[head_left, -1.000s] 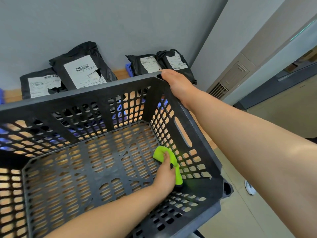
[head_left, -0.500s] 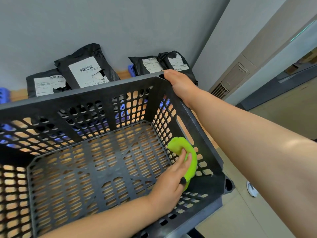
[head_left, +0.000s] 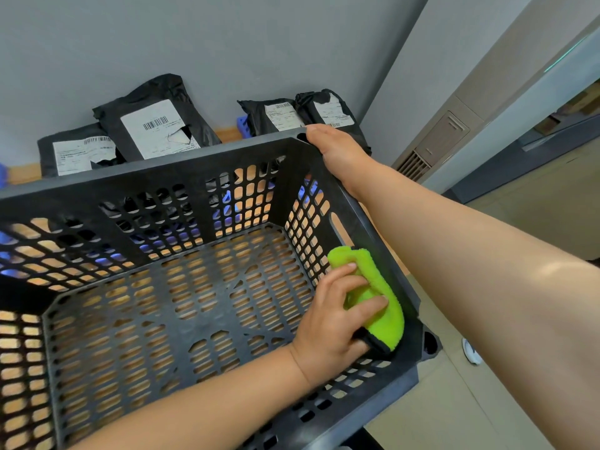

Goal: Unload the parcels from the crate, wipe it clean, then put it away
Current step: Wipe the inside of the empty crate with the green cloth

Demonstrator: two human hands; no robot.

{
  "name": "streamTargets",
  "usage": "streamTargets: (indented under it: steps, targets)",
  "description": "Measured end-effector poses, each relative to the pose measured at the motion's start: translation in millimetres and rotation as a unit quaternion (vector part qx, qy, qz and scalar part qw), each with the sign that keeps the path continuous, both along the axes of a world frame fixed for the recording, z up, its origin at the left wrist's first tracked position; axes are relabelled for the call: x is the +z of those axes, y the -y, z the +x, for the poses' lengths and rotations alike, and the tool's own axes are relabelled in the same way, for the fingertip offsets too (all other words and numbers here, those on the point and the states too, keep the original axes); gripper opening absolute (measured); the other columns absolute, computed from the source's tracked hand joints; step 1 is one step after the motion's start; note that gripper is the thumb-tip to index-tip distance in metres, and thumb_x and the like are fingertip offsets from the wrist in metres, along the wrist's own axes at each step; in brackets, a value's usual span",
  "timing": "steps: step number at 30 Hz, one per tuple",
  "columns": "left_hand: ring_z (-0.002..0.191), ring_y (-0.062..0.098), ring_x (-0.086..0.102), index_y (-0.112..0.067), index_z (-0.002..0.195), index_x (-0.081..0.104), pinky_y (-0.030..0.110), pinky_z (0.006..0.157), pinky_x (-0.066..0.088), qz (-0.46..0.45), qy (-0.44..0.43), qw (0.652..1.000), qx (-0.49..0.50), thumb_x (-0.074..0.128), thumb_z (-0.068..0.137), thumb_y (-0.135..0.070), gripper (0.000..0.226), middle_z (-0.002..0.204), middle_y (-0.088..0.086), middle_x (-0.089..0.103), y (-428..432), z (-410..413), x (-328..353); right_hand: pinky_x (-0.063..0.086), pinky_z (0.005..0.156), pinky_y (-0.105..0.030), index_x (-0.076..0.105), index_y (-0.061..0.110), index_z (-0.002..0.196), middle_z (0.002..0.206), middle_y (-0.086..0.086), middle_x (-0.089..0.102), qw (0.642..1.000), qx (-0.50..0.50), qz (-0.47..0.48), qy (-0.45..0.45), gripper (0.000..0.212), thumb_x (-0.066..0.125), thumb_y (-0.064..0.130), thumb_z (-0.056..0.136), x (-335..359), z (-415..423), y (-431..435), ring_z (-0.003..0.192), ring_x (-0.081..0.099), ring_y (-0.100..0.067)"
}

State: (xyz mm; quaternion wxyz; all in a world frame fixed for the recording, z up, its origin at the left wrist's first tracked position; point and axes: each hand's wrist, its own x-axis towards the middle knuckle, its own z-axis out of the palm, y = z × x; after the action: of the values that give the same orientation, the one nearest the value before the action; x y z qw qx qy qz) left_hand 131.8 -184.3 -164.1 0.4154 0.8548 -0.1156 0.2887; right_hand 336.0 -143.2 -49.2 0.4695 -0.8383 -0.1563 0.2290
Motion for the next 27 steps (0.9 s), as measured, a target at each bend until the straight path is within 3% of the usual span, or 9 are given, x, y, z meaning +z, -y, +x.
streamTargets:
  steps: [6,9,14,16,19,21,22,24,27]
  targets:
    - [0.114,0.027,0.038,-0.023,0.113,0.052,0.038,0.088,0.045,0.027,0.013,1.000,-0.004,0.072,0.068,-0.005,0.052,0.115,0.004,0.042,-1,2,-31,0.039,0.067,-0.009,0.057,0.005,0.123,0.127,-0.015,0.058,1.000,0.009,-0.005,0.014,0.034,0.043,0.024,0.099,-4,5,0,0.079,0.050,0.000]
    - [0.109,0.027,0.038,-0.021,0.111,0.052,0.036,0.086,0.043,0.025,0.011,0.999,-0.016,0.064,0.070,-0.004,0.046,0.112,0.004,0.042,-3,2,-37,0.039,0.055,-0.002,0.058,-0.002,0.115,0.114,-0.018,0.059,0.997,0.059,-0.041,0.029,0.033,0.037,0.019,0.100,-4,9,1,0.066,0.053,0.008]
    - [0.103,0.025,0.038,-0.018,0.104,0.051,0.035,0.074,0.049,0.070,-0.056,0.994,-0.061,0.038,0.069,-0.003,0.040,0.106,0.003,0.042,-9,-2,-61,0.036,0.055,0.001,0.057,-0.002,0.114,0.113,-0.017,0.059,0.992,0.087,-0.070,0.063,0.032,0.035,0.017,0.100,-5,11,1,0.067,0.050,0.008]
    - [0.102,0.024,0.037,-0.017,0.100,0.056,0.034,0.072,0.051,0.094,-0.100,0.987,-0.087,0.047,0.067,-0.002,0.037,0.104,0.003,0.049,-15,-5,-73,0.035,0.055,-0.001,0.057,-0.004,0.113,0.113,-0.018,0.058,0.991,0.089,-0.072,0.069,0.032,0.036,0.016,0.100,-5,11,1,0.068,0.049,0.006]
    - [0.099,0.021,0.037,-0.015,0.089,0.067,0.031,0.068,0.054,0.122,-0.179,0.970,-0.114,0.075,0.051,0.004,0.044,0.094,0.005,0.060,-18,-8,-84,0.041,0.061,-0.011,0.058,-0.003,0.112,0.112,-0.019,0.059,0.993,0.077,-0.063,0.064,0.033,0.035,0.018,0.100,-4,10,1,0.073,0.050,-0.001]
    - [0.097,0.020,0.036,-0.016,0.086,0.068,0.030,0.065,0.054,0.121,-0.218,0.962,-0.111,0.079,0.046,0.005,0.047,0.092,0.005,0.060,-18,-8,-86,0.043,0.065,-0.018,0.057,-0.005,0.114,0.115,-0.021,0.058,0.994,0.069,-0.054,0.058,0.034,0.035,0.018,0.100,-3,9,2,0.076,0.055,-0.003]
    - [0.097,0.020,0.036,-0.017,0.087,0.068,0.030,0.064,0.054,0.118,-0.228,0.961,-0.106,0.077,0.047,0.006,0.046,0.092,0.005,0.059,-17,-7,-87,0.043,0.064,-0.015,0.056,-0.006,0.115,0.116,-0.021,0.058,0.994,0.071,-0.054,0.060,0.034,0.036,0.017,0.100,-4,8,1,0.076,0.056,0.000]
    - [0.098,0.022,0.039,-0.016,0.089,0.068,0.030,0.066,0.053,0.113,-0.238,0.960,-0.095,0.072,0.053,0.009,0.044,0.093,0.006,0.058,-15,-6,-87,0.039,0.056,-0.005,0.057,-0.005,0.116,0.118,-0.020,0.058,0.994,0.072,-0.048,0.064,0.033,0.037,0.016,0.100,-6,8,1,0.074,0.055,0.000]
    - [0.108,0.028,0.041,-0.010,0.105,0.067,0.029,0.086,0.038,0.073,-0.272,0.955,-0.095,0.058,0.071,0.008,0.039,0.106,0.010,0.055,-12,-6,-85,0.040,0.056,-0.004,0.057,-0.002,0.119,0.121,-0.018,0.058,0.995,0.058,-0.048,0.063,0.033,0.039,0.018,0.100,-6,8,1,0.079,0.057,-0.006]
